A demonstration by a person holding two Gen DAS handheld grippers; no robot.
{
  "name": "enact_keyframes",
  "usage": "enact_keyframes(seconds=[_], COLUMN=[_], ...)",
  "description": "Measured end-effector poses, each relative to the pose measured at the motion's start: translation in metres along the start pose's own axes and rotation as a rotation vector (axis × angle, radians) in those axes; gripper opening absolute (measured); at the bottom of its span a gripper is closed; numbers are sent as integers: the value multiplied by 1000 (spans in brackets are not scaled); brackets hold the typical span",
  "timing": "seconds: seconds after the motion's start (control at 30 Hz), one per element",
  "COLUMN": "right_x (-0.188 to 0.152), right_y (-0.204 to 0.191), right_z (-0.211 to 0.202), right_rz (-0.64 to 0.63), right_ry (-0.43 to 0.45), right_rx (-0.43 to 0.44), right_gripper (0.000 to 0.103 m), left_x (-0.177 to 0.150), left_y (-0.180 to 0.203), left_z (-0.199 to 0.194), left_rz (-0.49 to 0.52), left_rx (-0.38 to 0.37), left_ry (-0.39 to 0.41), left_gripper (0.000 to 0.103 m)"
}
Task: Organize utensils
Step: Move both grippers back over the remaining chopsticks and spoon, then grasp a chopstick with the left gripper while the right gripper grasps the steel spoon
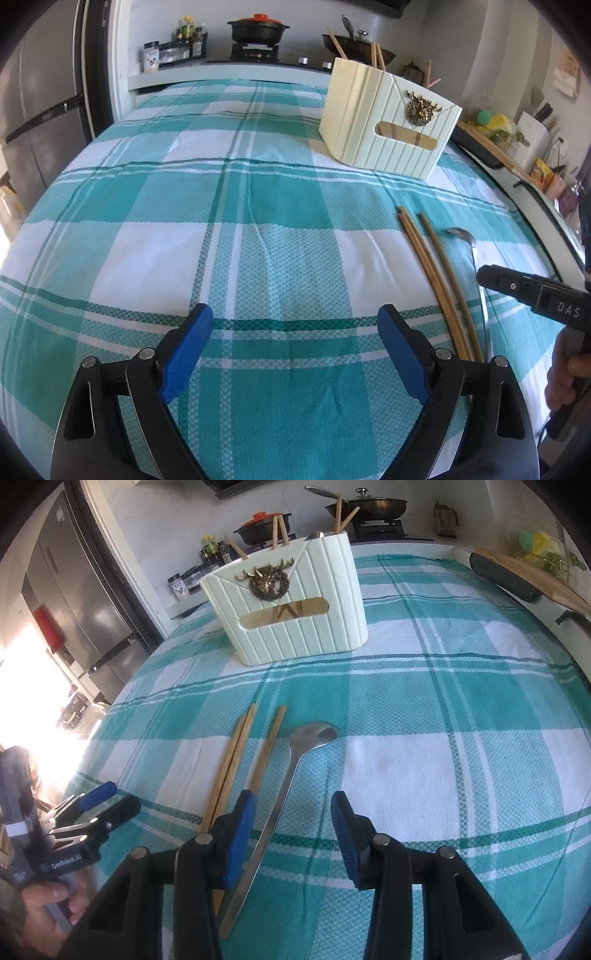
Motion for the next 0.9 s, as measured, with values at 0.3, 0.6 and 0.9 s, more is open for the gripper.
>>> enact_keyframes(seconds=[0.3, 0.6, 0.9], right_x=[-4, -16, -28], right_y=[3, 16, 42], right_z=[0, -34, -57], right_rz=[-120, -106, -26], right_ry=[3, 69, 108], right_rx=[-149, -162, -172], right_gripper=[41, 43, 43], left_x=[2, 26, 25], left_y=[4, 63, 75], left_z=[-5, 6, 32], left_rz=[2, 105, 171], left_rx=[0, -107, -24], left_ry=[24, 17, -71], left_gripper=[91, 91, 97])
Point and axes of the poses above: each gripper's, at about its wrist camera, not at the fingertips, and z roughly the way its jaws point, y to its right, x to its top, the point moved 3 cm from there along z, roughly the way its jaws point, and after that the axes turned 10 degrees about z, right-handed, at the moved point
